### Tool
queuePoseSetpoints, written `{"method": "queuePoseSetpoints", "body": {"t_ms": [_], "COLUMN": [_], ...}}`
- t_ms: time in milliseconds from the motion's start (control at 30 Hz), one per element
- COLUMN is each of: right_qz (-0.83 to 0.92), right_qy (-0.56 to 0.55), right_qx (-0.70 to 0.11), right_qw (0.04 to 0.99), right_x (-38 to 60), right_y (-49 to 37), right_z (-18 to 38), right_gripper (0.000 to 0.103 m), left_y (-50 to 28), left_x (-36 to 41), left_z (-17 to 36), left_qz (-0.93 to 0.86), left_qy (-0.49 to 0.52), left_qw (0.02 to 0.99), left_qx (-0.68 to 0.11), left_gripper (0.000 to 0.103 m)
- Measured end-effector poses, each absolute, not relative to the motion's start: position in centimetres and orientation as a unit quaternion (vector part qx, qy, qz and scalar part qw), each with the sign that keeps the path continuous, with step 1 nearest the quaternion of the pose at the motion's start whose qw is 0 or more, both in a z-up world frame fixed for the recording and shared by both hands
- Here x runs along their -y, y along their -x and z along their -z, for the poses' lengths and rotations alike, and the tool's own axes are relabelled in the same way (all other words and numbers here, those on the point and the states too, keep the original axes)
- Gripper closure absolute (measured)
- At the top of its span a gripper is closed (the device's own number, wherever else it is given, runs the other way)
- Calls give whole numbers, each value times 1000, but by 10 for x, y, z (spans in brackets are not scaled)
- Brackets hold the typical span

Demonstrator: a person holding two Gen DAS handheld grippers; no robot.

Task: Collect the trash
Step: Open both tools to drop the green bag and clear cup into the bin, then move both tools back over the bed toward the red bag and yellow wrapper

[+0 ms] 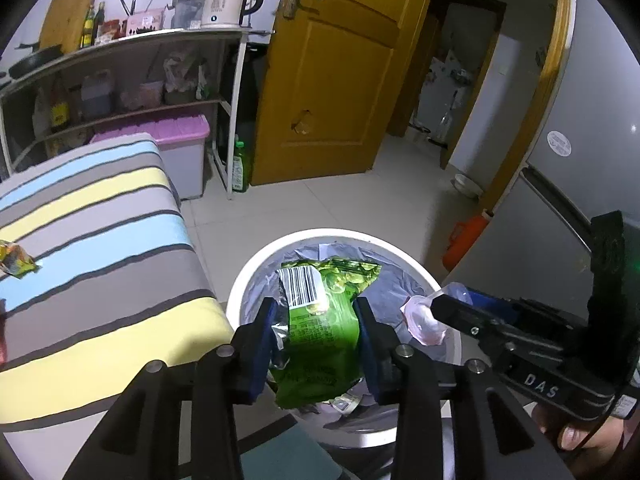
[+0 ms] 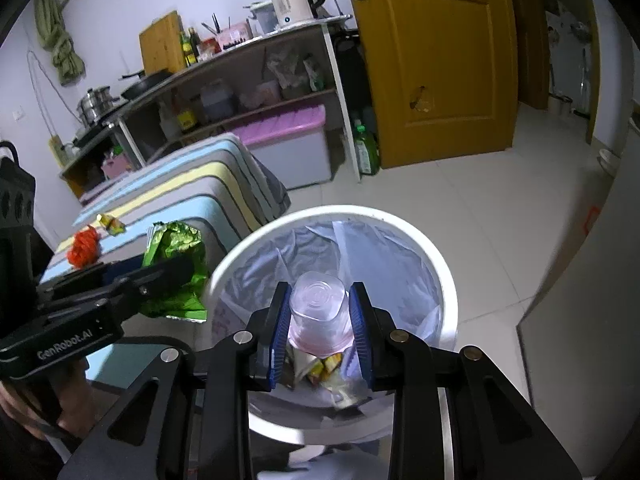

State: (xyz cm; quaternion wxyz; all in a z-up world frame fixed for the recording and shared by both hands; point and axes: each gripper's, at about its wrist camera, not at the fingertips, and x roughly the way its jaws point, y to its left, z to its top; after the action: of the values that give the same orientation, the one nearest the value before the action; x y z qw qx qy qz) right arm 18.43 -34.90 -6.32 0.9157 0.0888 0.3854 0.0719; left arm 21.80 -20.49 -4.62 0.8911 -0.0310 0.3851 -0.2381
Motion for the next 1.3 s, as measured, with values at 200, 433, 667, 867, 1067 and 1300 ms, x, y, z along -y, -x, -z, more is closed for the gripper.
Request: {"method": "queuePoseSetpoints", "body": {"t_ms": [200, 433, 667, 867, 1067, 1300], "right_qz": [-68, -69, -89, -116, -144, -181], "right_qy": [-85, -81, -76, -65, -48, -30], "right_qx": [-385, -379, -364, -353, -343, -331], "right_qw": [916, 919, 924, 926, 927, 925], "right_x": [349, 346, 334, 311, 281, 244], "right_y": [-185, -182, -176, -168, -160, -149], "right_z": [64, 59, 45, 32, 21, 9], "right_gripper": [61, 61, 61, 61, 61, 61], "left_y": [-221, -215, -196, -176, -154, -131], "left_x": [203, 197, 176, 146, 105, 58], "left_z": [48, 43, 29, 19, 7, -4], "left_qz": [251, 251, 233, 201, 160, 112], "left_qy": [41, 48, 53, 55, 66, 77], "left_qw": [888, 892, 905, 919, 932, 944], "left_qx": [-382, -373, -352, -334, -318, -301], "left_gripper": [53, 51, 51, 51, 51, 51]}}
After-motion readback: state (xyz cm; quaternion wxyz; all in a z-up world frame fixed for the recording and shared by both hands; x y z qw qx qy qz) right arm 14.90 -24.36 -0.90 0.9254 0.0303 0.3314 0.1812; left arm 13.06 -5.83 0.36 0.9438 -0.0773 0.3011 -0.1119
